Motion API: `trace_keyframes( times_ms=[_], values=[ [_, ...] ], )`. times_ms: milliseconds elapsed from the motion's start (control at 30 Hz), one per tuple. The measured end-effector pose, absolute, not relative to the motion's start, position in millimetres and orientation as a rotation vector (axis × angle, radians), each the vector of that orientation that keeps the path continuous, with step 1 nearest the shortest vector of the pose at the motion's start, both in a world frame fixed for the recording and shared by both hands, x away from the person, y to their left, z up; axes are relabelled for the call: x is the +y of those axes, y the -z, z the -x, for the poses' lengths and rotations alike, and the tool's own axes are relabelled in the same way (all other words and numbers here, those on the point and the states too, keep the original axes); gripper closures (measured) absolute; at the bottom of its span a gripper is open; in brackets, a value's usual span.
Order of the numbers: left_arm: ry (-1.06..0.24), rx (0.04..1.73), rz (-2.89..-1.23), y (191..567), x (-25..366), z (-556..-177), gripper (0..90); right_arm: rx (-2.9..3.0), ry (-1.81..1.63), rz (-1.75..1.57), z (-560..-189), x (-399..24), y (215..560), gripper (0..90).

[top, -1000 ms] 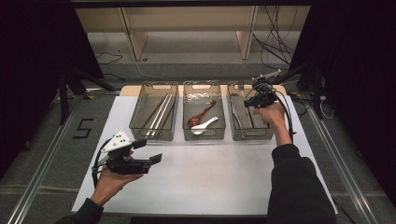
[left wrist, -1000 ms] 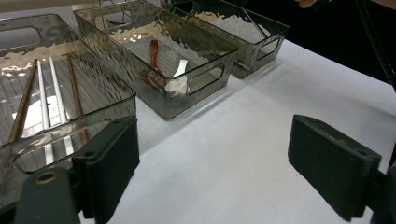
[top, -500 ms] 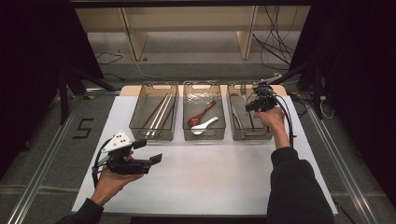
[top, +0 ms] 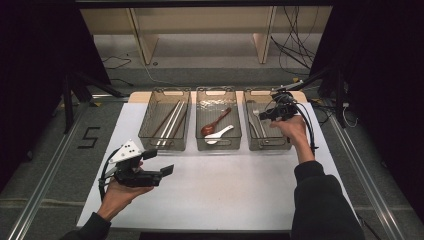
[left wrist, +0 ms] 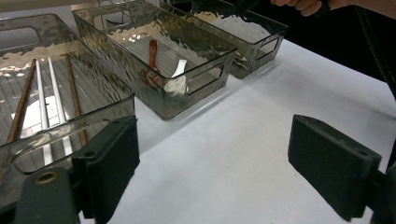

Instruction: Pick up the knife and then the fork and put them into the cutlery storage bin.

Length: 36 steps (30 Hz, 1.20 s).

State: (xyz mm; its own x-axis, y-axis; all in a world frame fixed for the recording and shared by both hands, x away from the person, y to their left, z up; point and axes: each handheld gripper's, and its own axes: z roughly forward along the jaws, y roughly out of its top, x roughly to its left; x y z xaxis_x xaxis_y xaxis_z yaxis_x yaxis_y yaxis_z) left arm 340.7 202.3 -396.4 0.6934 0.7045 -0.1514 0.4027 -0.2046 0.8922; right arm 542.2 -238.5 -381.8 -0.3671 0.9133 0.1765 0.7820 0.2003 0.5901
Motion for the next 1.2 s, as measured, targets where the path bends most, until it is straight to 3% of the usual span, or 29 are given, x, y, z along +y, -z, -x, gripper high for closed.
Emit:
trace_keyframes(
  times_ms=[567, 1200],
  values=[
    [-0.347, 0.877, -1.833, 396.9, 202.2, -341.3, 16.1, 2.218, -1.202, -1.438, -482.1, -233.5, 367.3, 35.7],
    [-0.344, 0.878, -1.834, 396.8, 202.0, -341.0, 16.0, 2.207, -1.283, -1.323, -423.3, -227.5, 370.6, 28.7]
  ],
)
